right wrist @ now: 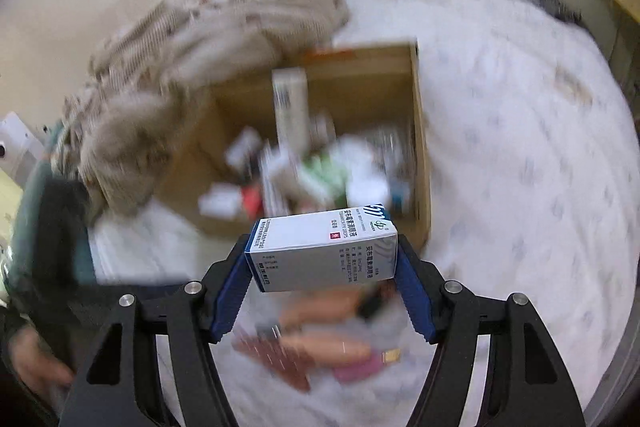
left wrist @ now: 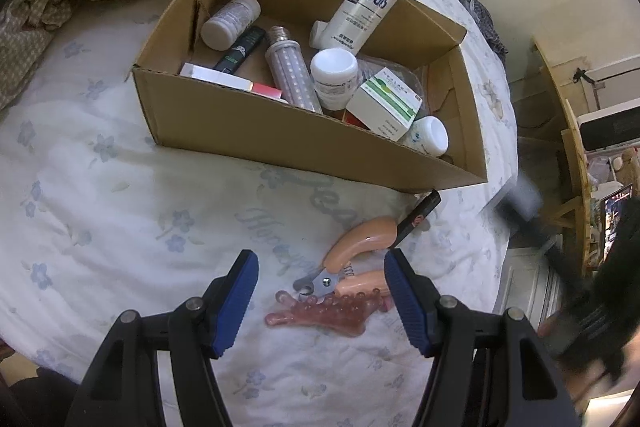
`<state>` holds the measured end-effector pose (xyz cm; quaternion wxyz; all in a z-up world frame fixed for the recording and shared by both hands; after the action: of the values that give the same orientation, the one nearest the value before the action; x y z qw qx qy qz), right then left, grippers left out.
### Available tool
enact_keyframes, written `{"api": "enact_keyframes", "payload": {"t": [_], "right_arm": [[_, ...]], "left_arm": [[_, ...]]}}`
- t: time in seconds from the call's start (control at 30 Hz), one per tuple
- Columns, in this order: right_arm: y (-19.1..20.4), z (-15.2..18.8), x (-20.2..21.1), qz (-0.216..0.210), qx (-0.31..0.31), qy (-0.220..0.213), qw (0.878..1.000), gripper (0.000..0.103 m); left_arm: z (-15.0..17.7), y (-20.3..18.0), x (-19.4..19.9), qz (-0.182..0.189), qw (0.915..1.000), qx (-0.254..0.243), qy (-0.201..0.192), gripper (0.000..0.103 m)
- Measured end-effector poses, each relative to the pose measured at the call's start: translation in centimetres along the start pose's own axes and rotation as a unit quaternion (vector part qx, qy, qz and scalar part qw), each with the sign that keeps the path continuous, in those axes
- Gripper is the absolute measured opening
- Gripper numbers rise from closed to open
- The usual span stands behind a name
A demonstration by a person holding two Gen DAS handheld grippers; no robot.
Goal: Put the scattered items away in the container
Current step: 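Grasp the white-and-blue medicine box with the right gripper, then lower the white-and-blue medicine box into the box and open the right gripper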
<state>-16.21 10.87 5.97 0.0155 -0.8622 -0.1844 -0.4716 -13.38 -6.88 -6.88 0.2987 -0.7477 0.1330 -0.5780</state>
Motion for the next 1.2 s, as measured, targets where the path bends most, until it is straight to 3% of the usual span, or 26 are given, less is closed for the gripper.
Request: {"api": "enact_keyframes", "payload": {"t": [0.1,0.27,0.5,0.77,1.0,1.2], "right_arm": [[0.9,-4.0,-0.6,0.011,0.010,-0.006,1.000,0.071],[2.2,-7.7,-5.5,0.040,0.037,0.032,0.998,0.071],[3.0,-8.8,-10.9,0.074,0.071,0.075,0.992,0.071],[2.9,-7.9,-12.6,0.081,0.074,0.095,0.989,0.074],[2.7,-8.1,-9.4,0.063,0.078,0.056,0.993,0.076],[1.0,-5.5,-2.3,0.018,0.064,0.015,0.998,0.076]], "left_arm": [[0.0,0.1,-0.1,-0.001,1.0000,0.001,0.003,0.066],[-0.3,1.0,-0.2,0.005,0.9998,0.021,0.004,0.066],[-0.5,1.6,-0.5,0.006,0.9993,0.036,0.011,0.066],[-0.4,1.2,-1.2,0.003,0.9993,0.027,0.024,0.066],[-0.4,1.3,-1.2,-0.001,0.9995,0.025,0.021,0.066],[-0.2,0.7,-1.1,-0.009,0.9997,0.004,0.020,0.066]]}}
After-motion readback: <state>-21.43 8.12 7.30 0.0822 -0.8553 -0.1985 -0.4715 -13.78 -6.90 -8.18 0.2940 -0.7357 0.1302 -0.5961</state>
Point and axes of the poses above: each gripper's, at about its wrist camera, not at the fingertips, and x roughly against the way its jaws point, y to its left, z to its underside, the point moved 3 cm from there along -x, roughly the way its jaws point, and after that the axes turned 7 degrees about z, right-handed, at the moved point
